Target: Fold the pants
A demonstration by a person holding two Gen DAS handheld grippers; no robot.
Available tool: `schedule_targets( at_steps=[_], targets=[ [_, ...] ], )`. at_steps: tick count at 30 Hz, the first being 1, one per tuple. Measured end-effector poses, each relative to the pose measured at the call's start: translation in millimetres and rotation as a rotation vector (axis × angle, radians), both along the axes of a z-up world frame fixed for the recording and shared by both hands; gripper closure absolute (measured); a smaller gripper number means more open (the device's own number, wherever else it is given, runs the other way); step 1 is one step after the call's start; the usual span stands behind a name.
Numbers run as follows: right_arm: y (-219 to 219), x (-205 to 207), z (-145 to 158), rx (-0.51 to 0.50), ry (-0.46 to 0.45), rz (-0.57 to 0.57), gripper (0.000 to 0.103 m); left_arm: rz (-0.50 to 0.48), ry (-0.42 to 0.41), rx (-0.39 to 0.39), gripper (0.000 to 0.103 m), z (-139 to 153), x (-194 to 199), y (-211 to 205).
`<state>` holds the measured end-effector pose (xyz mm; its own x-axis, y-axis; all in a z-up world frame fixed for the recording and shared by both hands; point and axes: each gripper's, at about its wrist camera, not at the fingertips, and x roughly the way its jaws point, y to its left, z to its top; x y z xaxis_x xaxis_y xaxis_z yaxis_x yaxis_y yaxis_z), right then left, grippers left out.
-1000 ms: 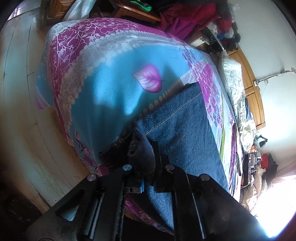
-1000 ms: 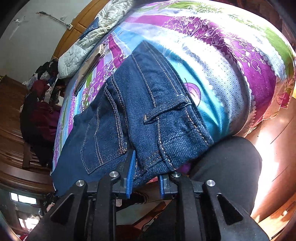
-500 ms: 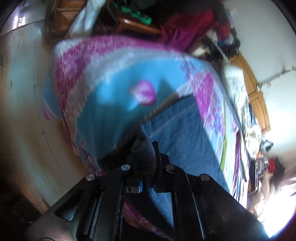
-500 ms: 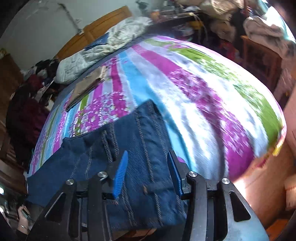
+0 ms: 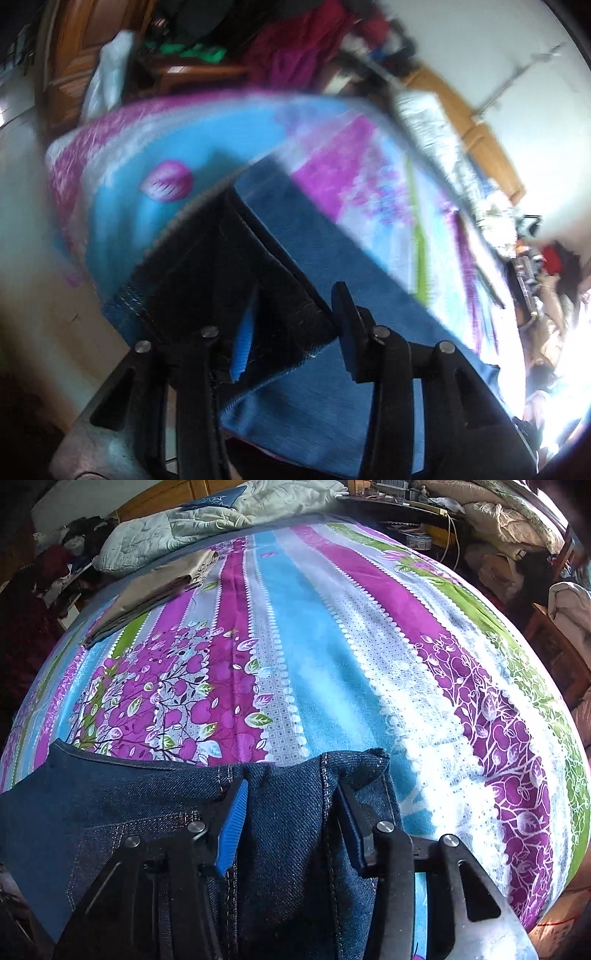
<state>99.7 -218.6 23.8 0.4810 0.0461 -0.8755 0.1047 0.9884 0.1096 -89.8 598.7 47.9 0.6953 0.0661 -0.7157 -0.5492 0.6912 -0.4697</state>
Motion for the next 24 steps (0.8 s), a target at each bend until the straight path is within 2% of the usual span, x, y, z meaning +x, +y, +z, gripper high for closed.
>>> schedule_targets(
  at_steps=[3, 4, 6, 8, 9, 11, 13, 15, 18, 20, 21, 22, 23, 24],
  targets=[
    [-6.6, 10.6, 4.3, 0.008, 0.01, -0.035, 0.05, 0.088, -0.032, -0.067, 0.059, -10.8, -13.5, 31.4],
    [-11.0, 10.4, 8.2, 0.02, 0.002, -0.053, 0.049, 0.133, -0.038, -0.072, 0.054, -10.5, -21.7, 41.0],
    [-28.9, 4.8, 22.9, 0.014, -0.02, -0.166, 0.048, 0.209, -0.063, -0.081, 0.051, -10.0, -46.1, 60.6],
    [-42.2, -9.7, 42.1, 0.077, -0.073, -0.279, 0.046, 0.268, -0.09, -0.114, 0.052, -9.5, -71.5, 74.1],
    [-36.4, -16.7, 52.2, 0.104, -0.119, -0.274, 0.046, 0.268, -0.119, -0.125, 0.052, -8.6, -82.0, 72.0],
    [8.9, -22.1, 70.1, 0.108, -0.172, -0.125, 0.046, 0.232, -0.177, -0.13, 0.052, -4.2, -96.1, 56.5],
    [76.4, -18.2, 76.8, 0.107, -0.164, 0.084, 0.046, 0.172, -0.245, -0.146, 0.051, -1.7, -100.1, 35.5],
    [146.1, -14.0, 76.3, 0.177, -0.146, 0.269, 0.047, 0.103, -0.309, -0.155, 0.051, -1.2, -95.0, 11.2],
    [254.7, -16.8, 66.2, 0.272, -0.062, 0.504, 0.047, 0.022, -0.302, -0.212, 0.05, -21.0, -68.5, -2.2],
    [312.8, -27.5, 61.6, 0.296, -0.029, 0.626, 0.047, 0.032, -0.234, -0.219, 0.052, -44.4, -49.0, 6.1],
    [333.4, -34.9, 60.9, 0.303, -0.018, 0.673, 0.047, 0.036, -0.246, -0.221, 0.07, -49.8, -47.1, 12.6],
    [350.5, -43.9, 61.6, 0.309, -0.005, 0.721, 0.047, 0.064, -0.247, -0.22, 0.076, -50.5, -48.8, 20.6],
    [361.3, -53.9, 61.0, 0.308, -0.001, 0.756, 0.047, 0.094, -0.253, -0.229, 0.075, -47.1, -53.9, 29.6],
    [368.8, -62.4, 61.5, 0.294, -0.003, 0.787, 0.047, 0.119, -0.277, -0.204, 0.068, -40.9, -62.4, 34.0]
  ],
)
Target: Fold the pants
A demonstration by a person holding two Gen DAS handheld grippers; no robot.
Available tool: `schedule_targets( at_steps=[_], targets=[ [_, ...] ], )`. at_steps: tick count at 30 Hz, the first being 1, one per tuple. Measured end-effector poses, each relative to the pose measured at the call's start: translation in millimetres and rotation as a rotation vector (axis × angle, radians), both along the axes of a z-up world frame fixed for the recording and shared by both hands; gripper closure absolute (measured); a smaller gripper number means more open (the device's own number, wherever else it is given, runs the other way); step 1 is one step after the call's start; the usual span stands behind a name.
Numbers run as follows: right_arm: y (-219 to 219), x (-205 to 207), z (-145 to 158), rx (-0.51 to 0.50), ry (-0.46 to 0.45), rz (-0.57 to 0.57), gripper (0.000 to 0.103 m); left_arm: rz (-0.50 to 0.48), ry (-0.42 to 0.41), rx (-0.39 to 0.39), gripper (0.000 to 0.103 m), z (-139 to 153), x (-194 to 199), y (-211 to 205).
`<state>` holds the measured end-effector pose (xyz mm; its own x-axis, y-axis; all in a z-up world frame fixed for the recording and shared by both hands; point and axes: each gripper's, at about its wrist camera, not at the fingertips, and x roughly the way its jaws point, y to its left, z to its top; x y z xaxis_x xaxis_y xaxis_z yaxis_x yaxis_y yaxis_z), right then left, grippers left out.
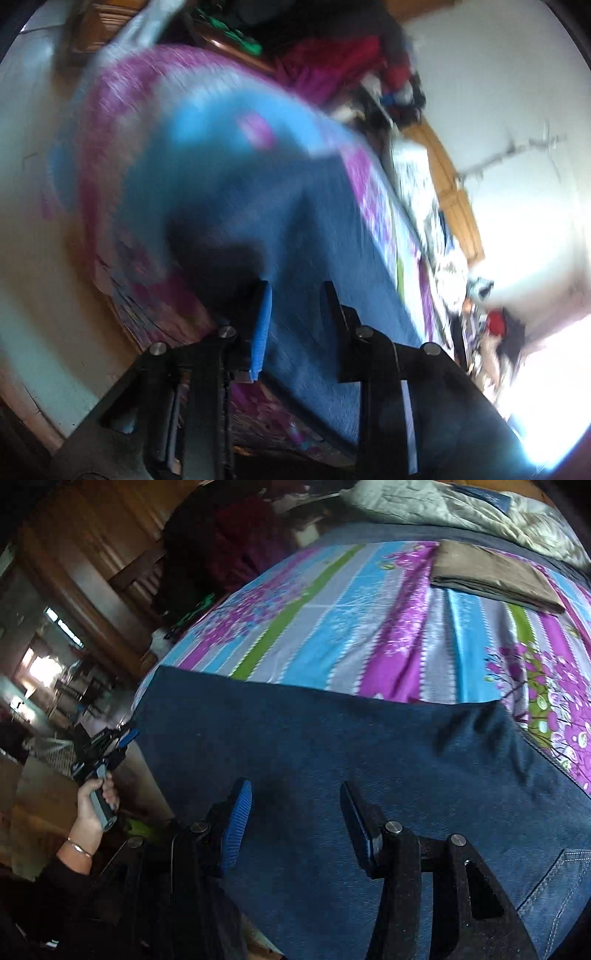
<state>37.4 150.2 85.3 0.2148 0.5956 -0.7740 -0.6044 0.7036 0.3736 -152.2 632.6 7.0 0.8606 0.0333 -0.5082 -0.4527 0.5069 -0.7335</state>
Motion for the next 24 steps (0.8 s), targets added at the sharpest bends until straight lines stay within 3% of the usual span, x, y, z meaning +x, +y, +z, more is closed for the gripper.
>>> schedule_targets(
  at_steps=[1, 2, 3, 4, 6, 7, 11, 13, 20, 24],
  targets=[
    [5.9, -7.7, -0.3, -0.018, -0.014, 0.027, 0.047, 0.042, -0.018, 0.054, 0.054, 7.1, -12.4, 2.1],
    [9.8, -15.7, -1.4, -0.038, -0.032, 0.052, 0.047, 0.104, -0.023, 0.105, 0.046, 11.5, -27.8, 6.8],
    [13.9, -20.1, -3.3, -0.054, -0.047, 0.067, 0.047, 0.162, -0.023, 0.109, 0.037, 10.2, -40.1, 11.8],
    [16.9, -23.4, -6.6, -0.069, -0.052, 0.077, 0.047, 0.209, -0.047, 0.069, 0.037, 2.8, -53.6, 18.4],
    [21.3, -22.0, -15.0, -0.078, -0.009, 0.076, 0.047, 0.238, -0.15, -0.09, 0.037, -23.2, -70.7, 28.4],
    [24.1, -20.7, -20.3, -0.074, 0.023, 0.072, 0.047, 0.238, -0.17, -0.121, 0.037, -32.6, -70.9, 26.2],
    [32.7, -25.1, -28.2, -0.091, 0.058, 0.08, 0.047, 0.152, -0.127, -0.085, 0.037, -47.9, -48.2, 5.6],
    [37.3, -30.1, -27.9, -0.099, 0.058, 0.096, 0.047, 0.134, -0.172, -0.118, 0.037, -57.7, -39.7, -3.4],
    [39.4, -43.6, -36.0, -0.16, 0.074, 0.113, 0.047, 0.12, -0.204, -0.044, 0.035, -42.0, -13.5, -18.8],
    [36.1, -45.7, -41.8, -0.188, 0.085, 0.102, 0.047, 0.089, -0.206, 0.042, 0.033, -22.6, 1.5, -21.3]
  ],
)
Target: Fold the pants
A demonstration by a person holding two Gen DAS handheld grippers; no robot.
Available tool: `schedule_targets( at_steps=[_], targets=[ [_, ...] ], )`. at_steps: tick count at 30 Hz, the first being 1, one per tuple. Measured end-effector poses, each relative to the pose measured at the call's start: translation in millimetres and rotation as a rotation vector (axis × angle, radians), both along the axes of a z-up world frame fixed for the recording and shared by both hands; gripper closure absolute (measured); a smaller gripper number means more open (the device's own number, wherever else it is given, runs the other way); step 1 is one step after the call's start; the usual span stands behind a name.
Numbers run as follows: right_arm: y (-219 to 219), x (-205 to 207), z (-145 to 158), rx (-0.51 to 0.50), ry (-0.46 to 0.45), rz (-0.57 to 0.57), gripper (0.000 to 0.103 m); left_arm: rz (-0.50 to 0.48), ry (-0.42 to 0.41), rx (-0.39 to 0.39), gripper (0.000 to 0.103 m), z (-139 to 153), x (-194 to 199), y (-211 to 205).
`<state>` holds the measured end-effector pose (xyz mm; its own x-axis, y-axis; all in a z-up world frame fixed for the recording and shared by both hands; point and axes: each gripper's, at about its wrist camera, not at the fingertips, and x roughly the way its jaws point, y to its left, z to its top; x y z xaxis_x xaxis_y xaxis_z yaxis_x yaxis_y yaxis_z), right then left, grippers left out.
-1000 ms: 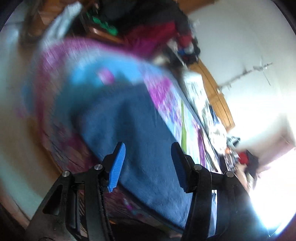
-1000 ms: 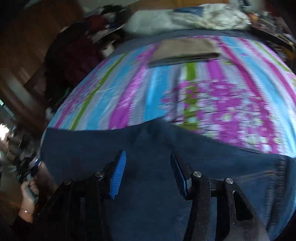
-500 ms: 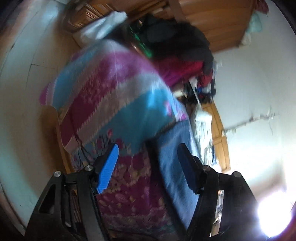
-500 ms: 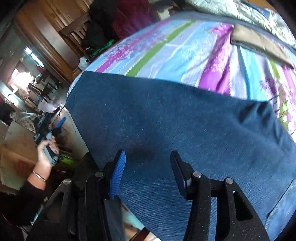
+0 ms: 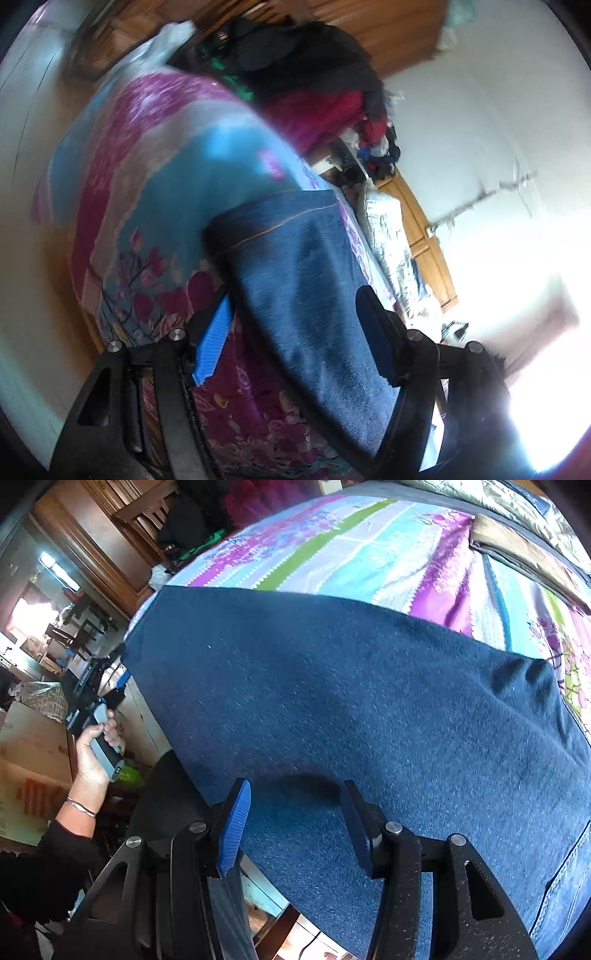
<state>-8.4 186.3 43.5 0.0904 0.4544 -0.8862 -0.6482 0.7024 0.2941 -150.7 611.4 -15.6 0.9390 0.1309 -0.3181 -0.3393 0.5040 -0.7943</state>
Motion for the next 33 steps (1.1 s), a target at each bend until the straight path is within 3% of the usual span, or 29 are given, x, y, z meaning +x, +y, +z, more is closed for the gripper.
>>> schedule_targets(
  at_steps=[5, 9, 12, 17, 22, 25, 29, 30, 31, 32, 33],
  targets=[
    [2.4, -6.0, -8.0, -0.039, -0.001, 0.015, 0.047, -0.014, 0.005, 0.015, 0.033, 4.3, 12.9, 0.1],
    [3.6, -9.6, -11.9, -0.057, -0.009, 0.024, 0.046, 0.013, -0.07, -0.008, 0.033, 10.7, 4.7, -3.3],
    [4.5, -9.3, -13.6, -0.057, -0.003, 0.021, 0.045, 0.013, -0.109, 0.029, 0.033, 23.0, -1.7, -7.7],
    [5.3, -8.9, -15.3, -0.056, 0.0, 0.015, 0.045, -0.017, -0.068, 0.112, 0.032, 35.6, 9.2, -10.3],
    [7.2, -10.8, -16.6, -0.056, -0.006, 0.02, 0.044, -0.015, -0.083, 0.093, 0.026, 29.6, 12.1, 0.7],
    [5.6, -11.7, -16.1, -0.052, -0.002, 0.018, 0.044, 0.012, -0.027, 0.047, 0.027, 10.7, 12.3, 13.4],
    [-0.7, -13.7, -15.9, -0.046, -0.005, 0.012, 0.044, 0.016, -0.054, 0.023, 0.029, 1.3, 5.9, 14.1],
    [-1.4, -13.6, -15.8, -0.045, -0.003, 0.012, 0.045, 0.017, -0.046, 0.032, 0.04, 1.1, 5.8, 13.9],
    [-1.7, -13.6, -15.8, -0.046, -0.003, 0.013, 0.045, 0.017, -0.038, 0.035, 0.061, 0.3, 6.4, 15.2],
    [-2.0, -13.6, -15.4, -0.048, -0.003, 0.013, 0.045, 0.002, -0.03, 0.029, 0.075, -0.1, 9.3, 18.2],
    [-2.6, -13.4, -14.6, -0.051, -0.003, 0.011, 0.045, -0.01, -0.015, 0.025, 0.098, -0.1, 12.0, 21.3]
  ],
)
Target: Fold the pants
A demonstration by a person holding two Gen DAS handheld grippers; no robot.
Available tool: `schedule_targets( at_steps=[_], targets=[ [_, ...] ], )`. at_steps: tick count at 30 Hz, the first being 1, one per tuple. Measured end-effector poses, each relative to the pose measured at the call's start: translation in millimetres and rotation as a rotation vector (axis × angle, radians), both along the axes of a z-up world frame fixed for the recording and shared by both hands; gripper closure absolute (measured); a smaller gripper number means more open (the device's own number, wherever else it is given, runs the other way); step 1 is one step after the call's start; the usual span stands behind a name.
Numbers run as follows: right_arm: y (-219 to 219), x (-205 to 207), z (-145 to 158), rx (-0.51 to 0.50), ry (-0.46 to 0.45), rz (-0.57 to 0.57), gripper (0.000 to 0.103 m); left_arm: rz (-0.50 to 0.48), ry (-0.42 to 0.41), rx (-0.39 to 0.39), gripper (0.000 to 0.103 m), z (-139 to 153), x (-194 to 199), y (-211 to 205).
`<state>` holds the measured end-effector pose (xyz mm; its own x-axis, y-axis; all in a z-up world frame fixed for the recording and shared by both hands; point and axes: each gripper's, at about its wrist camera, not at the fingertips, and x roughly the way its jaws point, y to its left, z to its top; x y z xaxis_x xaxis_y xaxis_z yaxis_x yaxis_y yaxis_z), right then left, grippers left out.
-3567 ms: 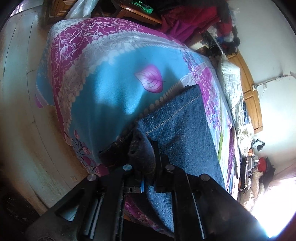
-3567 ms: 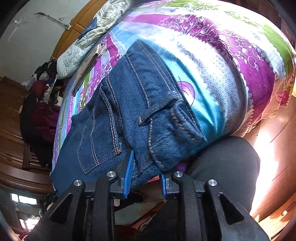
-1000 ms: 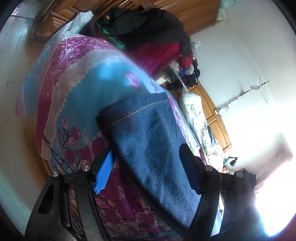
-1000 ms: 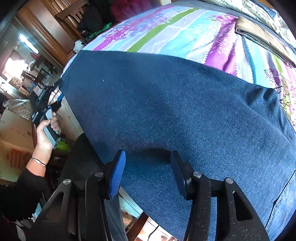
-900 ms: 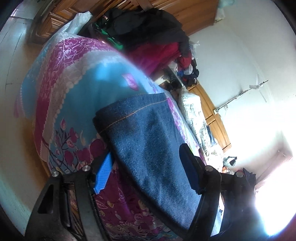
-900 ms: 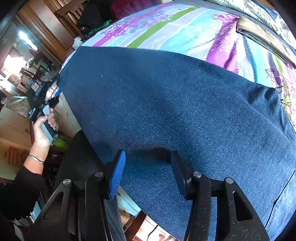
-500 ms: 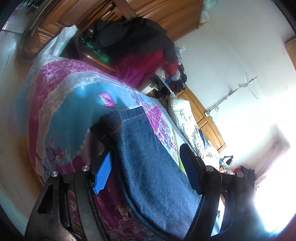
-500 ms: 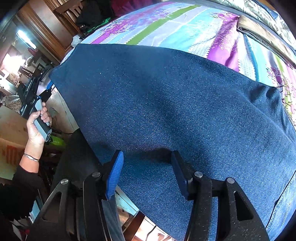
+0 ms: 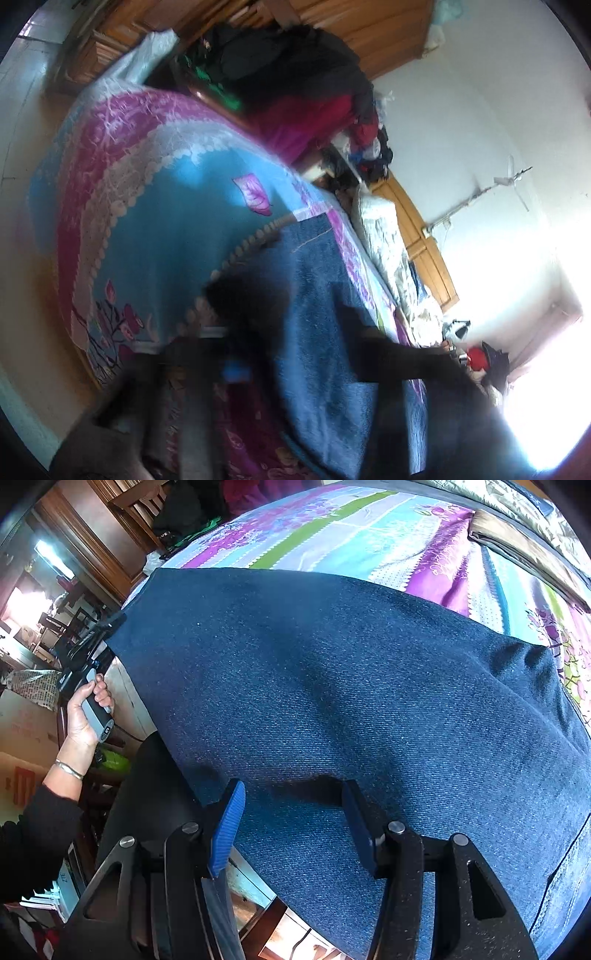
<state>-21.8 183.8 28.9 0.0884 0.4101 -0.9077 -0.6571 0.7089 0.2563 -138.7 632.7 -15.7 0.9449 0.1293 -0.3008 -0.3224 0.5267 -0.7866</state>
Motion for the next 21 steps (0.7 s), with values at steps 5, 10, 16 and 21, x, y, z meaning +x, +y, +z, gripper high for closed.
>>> schedule_targets(
  at_steps=[5, 10, 16, 21],
  targets=[
    [-14.7, -0.7, 15.5, 0.062, -0.043, -0.034, 0.045, -0.013, 0.088, 0.105, 0.096, 12.1, 2.9, -10.0],
    [-45.8, 8.1, 26.6, 0.174, -0.065, -0.129, 0.045, -0.093, 0.119, 0.284, 0.096, 64.2, 16.2, -54.9],
    [-109.5, 27.9, 32.4, 0.307, -0.059, -0.354, 0.044, -0.47, 0.107, 0.565, 0.096, 136.3, 82.2, -206.2],
    [-162.2, 32.2, 21.0, 0.387, -0.04, -0.463, 0.044, -0.845, 0.119, 0.483, 0.093, 112.5, 121.1, -355.0]
  ],
)
